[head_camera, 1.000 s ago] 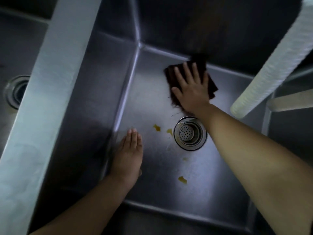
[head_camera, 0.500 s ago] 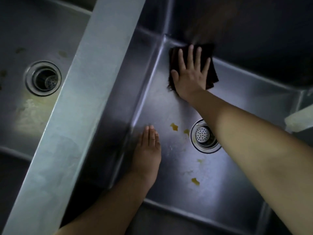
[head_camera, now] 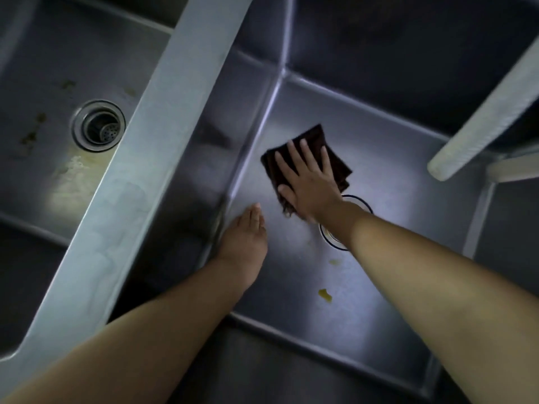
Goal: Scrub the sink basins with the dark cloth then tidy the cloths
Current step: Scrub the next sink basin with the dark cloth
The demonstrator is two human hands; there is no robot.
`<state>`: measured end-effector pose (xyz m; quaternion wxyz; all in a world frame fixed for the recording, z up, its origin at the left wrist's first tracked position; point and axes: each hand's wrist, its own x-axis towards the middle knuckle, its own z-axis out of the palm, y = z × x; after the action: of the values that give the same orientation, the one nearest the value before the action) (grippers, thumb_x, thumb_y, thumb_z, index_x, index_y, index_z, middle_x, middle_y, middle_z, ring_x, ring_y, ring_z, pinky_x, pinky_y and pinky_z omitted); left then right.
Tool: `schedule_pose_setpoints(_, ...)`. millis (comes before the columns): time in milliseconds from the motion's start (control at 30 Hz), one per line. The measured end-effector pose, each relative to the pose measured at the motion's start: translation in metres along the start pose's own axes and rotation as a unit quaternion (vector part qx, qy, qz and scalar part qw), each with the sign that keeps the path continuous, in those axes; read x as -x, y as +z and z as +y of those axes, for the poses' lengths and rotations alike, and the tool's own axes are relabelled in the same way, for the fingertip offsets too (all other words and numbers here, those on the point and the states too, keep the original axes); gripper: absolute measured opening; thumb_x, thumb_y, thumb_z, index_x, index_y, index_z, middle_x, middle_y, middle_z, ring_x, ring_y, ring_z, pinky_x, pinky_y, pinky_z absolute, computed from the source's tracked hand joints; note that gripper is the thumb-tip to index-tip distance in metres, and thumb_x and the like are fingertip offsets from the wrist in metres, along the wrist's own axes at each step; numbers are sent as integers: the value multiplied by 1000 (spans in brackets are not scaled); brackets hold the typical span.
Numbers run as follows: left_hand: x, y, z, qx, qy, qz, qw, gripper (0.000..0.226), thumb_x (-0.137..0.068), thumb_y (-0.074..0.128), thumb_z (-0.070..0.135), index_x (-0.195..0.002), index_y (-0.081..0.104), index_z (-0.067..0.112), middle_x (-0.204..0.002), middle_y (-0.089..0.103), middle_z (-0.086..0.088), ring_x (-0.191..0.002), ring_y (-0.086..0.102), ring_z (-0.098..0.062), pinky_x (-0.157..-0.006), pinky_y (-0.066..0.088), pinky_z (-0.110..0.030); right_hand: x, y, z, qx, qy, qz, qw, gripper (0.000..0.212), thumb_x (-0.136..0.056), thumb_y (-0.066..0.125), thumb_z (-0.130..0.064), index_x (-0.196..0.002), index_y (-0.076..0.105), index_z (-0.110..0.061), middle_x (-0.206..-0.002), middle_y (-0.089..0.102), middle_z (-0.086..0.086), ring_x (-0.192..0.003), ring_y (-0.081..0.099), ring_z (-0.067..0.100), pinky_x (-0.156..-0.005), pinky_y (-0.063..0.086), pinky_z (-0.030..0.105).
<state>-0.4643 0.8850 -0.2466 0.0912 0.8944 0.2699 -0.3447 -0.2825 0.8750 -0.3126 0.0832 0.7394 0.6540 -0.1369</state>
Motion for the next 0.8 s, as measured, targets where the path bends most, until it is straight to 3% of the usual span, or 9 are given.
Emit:
schedule_pose_setpoints(100, 25, -21, 6, -17, 0, 15, 1000, 64, -100, 37, 20, -146, 5, -9, -156, 2, -24, -144, 9, -34, -116, 11, -40, 41, 17, -21, -1, -37, -6, 999, 65, -93, 24, -50, -151, 12, -23, -158, 13, 10, -145, 7, 33, -113, 0, 58)
schedule_pose_setpoints(167, 47, -36, 3, -10, 14, 39, 999, 64, -95, 47, 25, -143, 22, -10, -153, 19, -25, -141, 24, -32, -113, 23, -39, 69, 30, -38, -15, -48, 3, 999, 68, -87, 30, -50, -148, 26, -21, -154, 27, 12, -142, 21, 35, -112, 8, 61)
schedule_pose_setpoints(233, 69, -46, -5, -16, 54, 99, 993, 59, -73, 69, 33, -120, 61, -2, -128, 58, -20, -116, 59, -26, -93, 48, -33, 99, 42, -60, -37, -70, -7, 997, 67, -86, 34, -50, -147, 28, -22, -153, 30, 12, -142, 22, 34, -111, 9, 60)
schedule_pose_setpoints(267, 78, -49, -12, -29, 81, 136, 987, 48, -66, 69, 33, -105, 71, 3, -110, 69, -15, -98, 67, -25, -80, 54, -32, 113, 45, -71, -47, -85, -9, 995, 67, -86, 35, -50, -147, 27, -22, -153, 30, 11, -142, 19, 33, -111, 9, 59)
schedule_pose_setpoints(333, 95, -54, -26, -25, 97, 191, 976, 35, -68, 56, 24, -92, 73, 6, -90, 71, -11, -81, 68, -28, -71, 55, -33, 128, 47, -80, -52, -117, -15, 992, 67, -86, 35, -50, -147, 24, -24, -153, 29, 8, -142, 16, 31, -110, 8, 58)
schedule_pose_setpoints(433, 113, -60, -50, -65, 114, 241, 962, 24, -73, 59, 14, -93, 69, 6, -83, 68, -11, -77, 65, -31, -80, 50, -41, 108, 39, -63, -33, -150, -28, 988, 67, -84, 34, -52, -146, 27, -26, -152, 32, 5, -141, 21, 31, -111, 8, 58)
schedule_pose_setpoints(567, 121, -63, -64, -114, 151, 277, 942, 21, -75, 53, 7, -89, 68, 5, -76, 66, -10, -73, 62, -32, -86, 45, -45, 42, 17, -33, -15, -84, -27, 996, 70, -86, 22, -56, -149, 22, -26, -156, 22, 7, -144, 13, 33, -111, -2, 57)
schedule_pose_setpoints(700, 125, -71, -71, -78, 202, 279, 936, 18, -78, 59, 12, -93, 68, 8, -79, 66, -7, -75, 62, -32, -79, 48, -45, -28, -9, -6, -17, -10, -22, 1000, 68, -95, 22, -56, -151, -1, -27, -160, -4, 6, -145, -11, 31, -111, -9, 56)
schedule_pose_setpoints(800, 122, -68, -78, -49, 220, 277, 934, 15, -82, 58, 14, -92, 69, 9, -80, 66, -6, -75, 63, -31, -79, 49, -43, -64, -22, 9, -24, 21, -22, 999, 67, -97, 20, -55, -151, -6, -26, -159, -11, 5, -144, -16, 30, -112, -9, 58)
